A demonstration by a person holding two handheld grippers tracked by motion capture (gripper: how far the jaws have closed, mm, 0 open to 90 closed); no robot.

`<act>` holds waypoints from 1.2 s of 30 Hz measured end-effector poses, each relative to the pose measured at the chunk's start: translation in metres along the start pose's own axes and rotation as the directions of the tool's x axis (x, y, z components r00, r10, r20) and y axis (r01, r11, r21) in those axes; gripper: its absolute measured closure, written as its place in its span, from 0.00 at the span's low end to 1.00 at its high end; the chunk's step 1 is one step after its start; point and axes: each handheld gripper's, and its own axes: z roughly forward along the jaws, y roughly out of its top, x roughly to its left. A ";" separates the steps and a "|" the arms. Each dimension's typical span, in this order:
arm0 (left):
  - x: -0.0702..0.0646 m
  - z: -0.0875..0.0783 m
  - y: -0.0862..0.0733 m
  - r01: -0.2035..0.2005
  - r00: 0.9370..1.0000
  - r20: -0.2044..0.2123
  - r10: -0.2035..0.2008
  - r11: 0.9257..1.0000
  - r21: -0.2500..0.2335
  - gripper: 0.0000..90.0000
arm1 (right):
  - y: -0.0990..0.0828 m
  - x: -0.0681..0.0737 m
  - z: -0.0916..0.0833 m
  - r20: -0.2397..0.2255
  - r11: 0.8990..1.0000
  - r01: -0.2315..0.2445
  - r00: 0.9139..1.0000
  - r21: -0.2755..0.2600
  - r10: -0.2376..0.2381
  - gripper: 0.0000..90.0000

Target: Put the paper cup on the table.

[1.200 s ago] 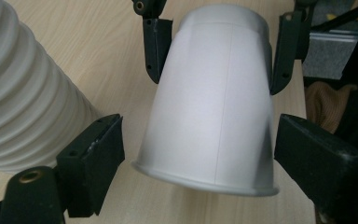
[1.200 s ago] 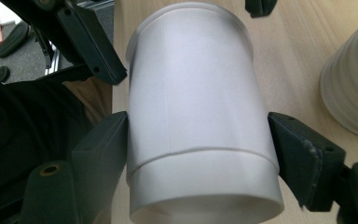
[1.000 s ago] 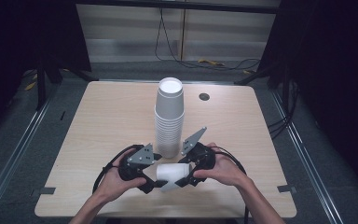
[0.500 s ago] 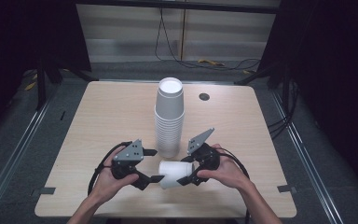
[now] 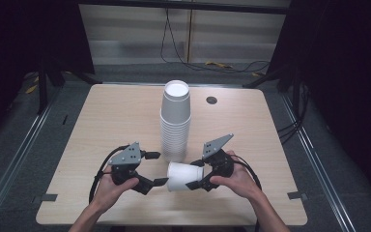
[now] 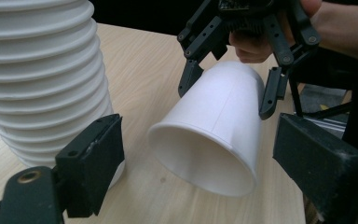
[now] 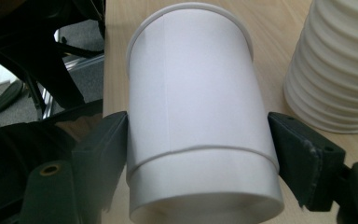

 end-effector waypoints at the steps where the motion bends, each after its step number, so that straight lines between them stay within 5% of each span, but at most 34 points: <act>1: -0.001 0.000 0.000 0.001 1.000 -0.005 -0.001 1.000 0.001 0.18 | -0.001 0.000 -0.001 -0.002 1.000 0.002 1.000 -0.008 -0.002 0.26; 18: -0.001 -0.001 0.000 0.038 0.998 0.044 -0.037 0.999 -0.033 0.17 | -0.012 0.000 -0.007 -0.004 0.989 -0.021 1.000 -0.147 0.021 0.26; 36: 0.001 -0.003 0.000 0.107 0.993 0.070 -0.099 0.988 -0.113 0.17 | -0.014 0.004 -0.011 -0.036 0.960 -0.025 0.999 -0.278 0.015 0.26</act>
